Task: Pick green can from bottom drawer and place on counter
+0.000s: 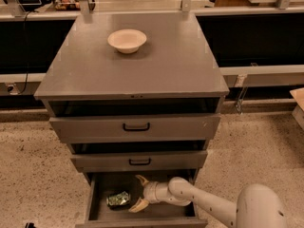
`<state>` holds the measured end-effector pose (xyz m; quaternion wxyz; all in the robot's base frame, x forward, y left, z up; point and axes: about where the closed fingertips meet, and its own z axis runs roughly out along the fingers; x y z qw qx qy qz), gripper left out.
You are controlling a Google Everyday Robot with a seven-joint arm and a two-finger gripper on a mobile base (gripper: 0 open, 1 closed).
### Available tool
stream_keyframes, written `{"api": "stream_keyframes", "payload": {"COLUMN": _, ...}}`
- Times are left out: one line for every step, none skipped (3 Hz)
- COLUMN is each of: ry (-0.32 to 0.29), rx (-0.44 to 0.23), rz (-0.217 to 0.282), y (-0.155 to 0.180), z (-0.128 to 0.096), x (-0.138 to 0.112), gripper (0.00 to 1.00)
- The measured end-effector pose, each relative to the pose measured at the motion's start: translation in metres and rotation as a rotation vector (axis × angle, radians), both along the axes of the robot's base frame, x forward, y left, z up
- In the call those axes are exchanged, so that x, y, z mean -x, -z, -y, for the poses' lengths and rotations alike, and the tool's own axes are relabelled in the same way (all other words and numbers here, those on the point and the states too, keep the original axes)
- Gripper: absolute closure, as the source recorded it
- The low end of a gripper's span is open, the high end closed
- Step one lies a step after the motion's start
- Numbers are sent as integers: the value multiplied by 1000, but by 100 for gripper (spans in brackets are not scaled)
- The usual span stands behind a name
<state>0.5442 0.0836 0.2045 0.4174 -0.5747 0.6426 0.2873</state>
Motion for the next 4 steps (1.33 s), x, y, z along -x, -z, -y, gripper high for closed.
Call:
{"api": "stream_keyframes", "payload": {"ry": -8, "rx": 24, "rz": -8, "y": 14, "z": -7, "x": -7, "gripper": 20}}
{"api": "stream_keyframes", "payload": {"ry": -35, "rx": 68, "rz": -5, "y": 31, "z": -20, "x": -9, "gripper": 22}}
{"api": "stream_keyframes", "payload": {"ry": -65, "rx": 93, "rz": 7, "y": 50, "z": -28, "x": -7, "gripper": 26}}
{"api": "stream_keyframes", "payload": {"ry": -87, "rx": 101, "rz": 22, "y": 59, "z": -33, "x": -7, "gripper": 28}}
